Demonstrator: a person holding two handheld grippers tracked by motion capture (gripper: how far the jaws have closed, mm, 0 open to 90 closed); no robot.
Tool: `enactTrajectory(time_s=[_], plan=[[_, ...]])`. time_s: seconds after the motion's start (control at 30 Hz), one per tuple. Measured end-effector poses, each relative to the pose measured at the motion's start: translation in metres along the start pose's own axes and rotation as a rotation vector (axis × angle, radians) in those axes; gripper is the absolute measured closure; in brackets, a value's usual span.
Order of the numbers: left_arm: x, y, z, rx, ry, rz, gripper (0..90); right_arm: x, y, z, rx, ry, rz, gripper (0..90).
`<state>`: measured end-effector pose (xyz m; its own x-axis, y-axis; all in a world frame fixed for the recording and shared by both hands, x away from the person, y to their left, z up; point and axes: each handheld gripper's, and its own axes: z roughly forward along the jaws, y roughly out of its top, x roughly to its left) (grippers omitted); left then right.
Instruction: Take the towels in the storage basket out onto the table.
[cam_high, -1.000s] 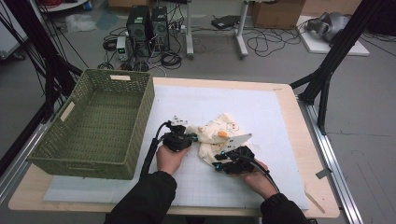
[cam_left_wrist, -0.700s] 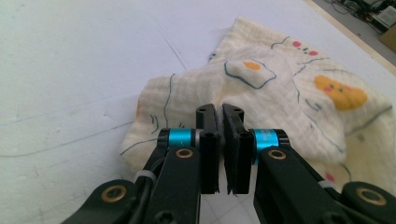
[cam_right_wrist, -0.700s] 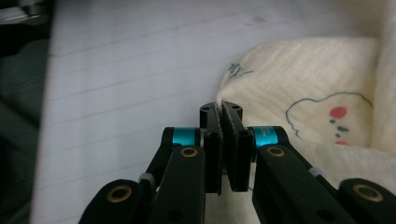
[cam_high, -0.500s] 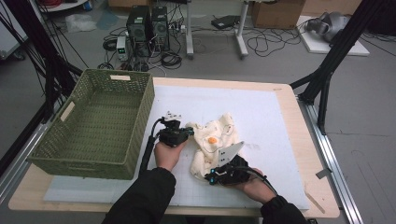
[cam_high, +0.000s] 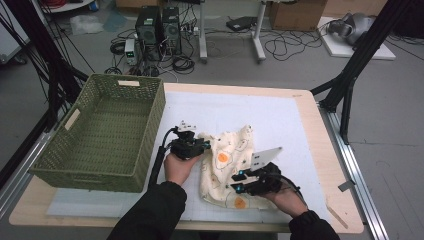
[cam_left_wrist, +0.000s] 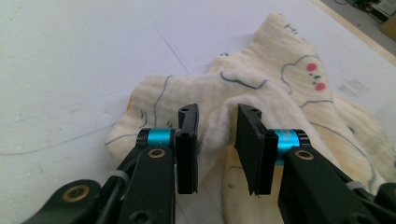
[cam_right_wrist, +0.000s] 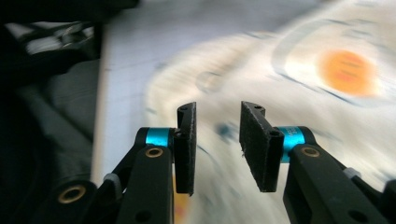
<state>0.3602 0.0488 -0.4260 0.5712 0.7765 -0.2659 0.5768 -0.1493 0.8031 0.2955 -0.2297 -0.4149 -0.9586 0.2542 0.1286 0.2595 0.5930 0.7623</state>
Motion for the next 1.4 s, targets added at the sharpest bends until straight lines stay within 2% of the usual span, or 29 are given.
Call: enactTrajectory(time_s=[0.07,0.2,0.27,0.33,0.4,0.47,0.67,0.77,0.87,0.93,1.0,1.03,1.13,1.33,1.4], plan=[[-0.002,-0.002,-0.004,0.008,-0.002,0.019,65.4,-0.007,-0.008,-0.011,0.0,-0.048,0.03,65.9],[-0.003,-0.01,-0.008,0.03,-0.008,0.024,62.3,-0.017,-0.02,-0.023,0.003,-0.121,0.068,64.4],[-0.003,-0.015,-0.01,0.046,-0.02,0.022,60.7,-0.021,-0.025,-0.026,0.015,-0.145,0.077,64.2],[-0.005,-0.017,-0.01,0.074,-0.015,0.045,58.2,-0.025,-0.03,-0.027,0.03,-0.173,0.096,63.9],[-0.007,-0.019,-0.011,0.073,-0.023,0.042,56.3,-0.03,-0.034,-0.027,0.049,-0.199,0.106,63.8],[-0.009,-0.021,-0.012,0.09,-0.025,0.056,55.5,-0.033,-0.036,-0.026,0.059,-0.214,0.113,63.9],[-0.011,-0.029,-0.004,0.167,-0.06,0.085,64.9,-0.038,-0.037,-0.02,0.087,-0.233,0.123,63.7],[-0.013,-0.03,-0.003,0.158,-0.047,0.104,67.0,-0.04,-0.038,-0.018,0.104,-0.243,0.125,66.3],[-0.016,-0.031,-0.003,0.153,-0.015,0.14,71.4,-0.041,-0.038,-0.018,0.103,-0.25,0.133,68.9],[-0.015,-0.031,-0.003,0.149,0.001,0.148,78.8,-0.042,-0.038,-0.019,0.102,-0.256,0.131,72.8],[-0.013,-0.031,-0.003,0.151,-0.007,0.136,84.2,-0.042,-0.038,-0.019,0.106,-0.264,0.136,78.1],[-0.014,-0.031,-0.004,0.154,-0.006,0.144,86.2,-0.042,-0.038,-0.019,0.108,-0.266,0.134,81.2],[-0.016,-0.031,-0.005,0.159,0.002,0.156,87.0,-0.043,-0.038,-0.02,0.107,-0.267,0.134,87.5],[-0.013,-0.03,-0.013,0.153,0.029,0.162,87.2,-0.042,-0.042,-0.031,0.109,-0.287,0.144,88.8],[-0.01,-0.03,-0.017,0.141,0.04,0.14,87.3,-0.042,-0.043,-0.036,0.108,-0.296,0.146,88.8]])
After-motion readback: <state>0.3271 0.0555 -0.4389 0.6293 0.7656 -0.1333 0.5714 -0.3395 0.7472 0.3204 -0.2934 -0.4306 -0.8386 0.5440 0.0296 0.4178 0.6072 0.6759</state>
